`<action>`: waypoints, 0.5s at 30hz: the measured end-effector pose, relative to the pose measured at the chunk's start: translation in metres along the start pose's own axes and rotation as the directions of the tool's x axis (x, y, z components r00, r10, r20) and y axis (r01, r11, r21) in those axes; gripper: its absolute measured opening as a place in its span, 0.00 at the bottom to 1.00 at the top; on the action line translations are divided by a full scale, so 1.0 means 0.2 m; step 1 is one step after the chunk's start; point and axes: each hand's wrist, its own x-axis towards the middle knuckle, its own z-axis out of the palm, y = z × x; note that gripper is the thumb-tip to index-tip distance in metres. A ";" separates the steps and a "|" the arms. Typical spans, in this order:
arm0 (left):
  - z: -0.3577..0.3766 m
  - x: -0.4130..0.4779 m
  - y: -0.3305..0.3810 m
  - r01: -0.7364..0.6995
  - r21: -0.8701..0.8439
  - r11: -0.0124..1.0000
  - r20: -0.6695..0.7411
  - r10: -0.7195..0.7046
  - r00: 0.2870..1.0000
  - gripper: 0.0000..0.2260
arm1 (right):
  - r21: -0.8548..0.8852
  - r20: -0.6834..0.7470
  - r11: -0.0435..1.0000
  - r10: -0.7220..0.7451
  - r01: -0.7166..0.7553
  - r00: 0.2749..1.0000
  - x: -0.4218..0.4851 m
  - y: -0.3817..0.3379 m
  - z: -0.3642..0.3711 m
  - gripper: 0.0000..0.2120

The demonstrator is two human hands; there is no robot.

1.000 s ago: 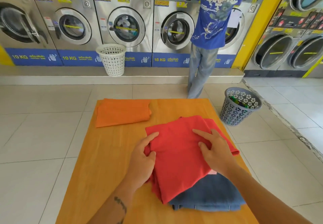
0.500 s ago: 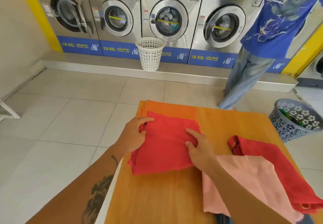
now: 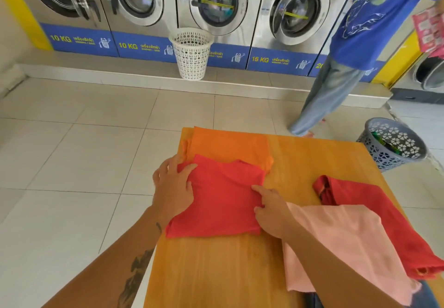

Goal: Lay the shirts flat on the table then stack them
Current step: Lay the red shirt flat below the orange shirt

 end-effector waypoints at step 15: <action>0.30 -0.57 0.98 0.153 -0.552 0.820 0.386 0.089 0.918 0.25 | -0.247 -0.362 0.923 0.196 -0.296 0.911 -0.55 0.60 -0.60 0.29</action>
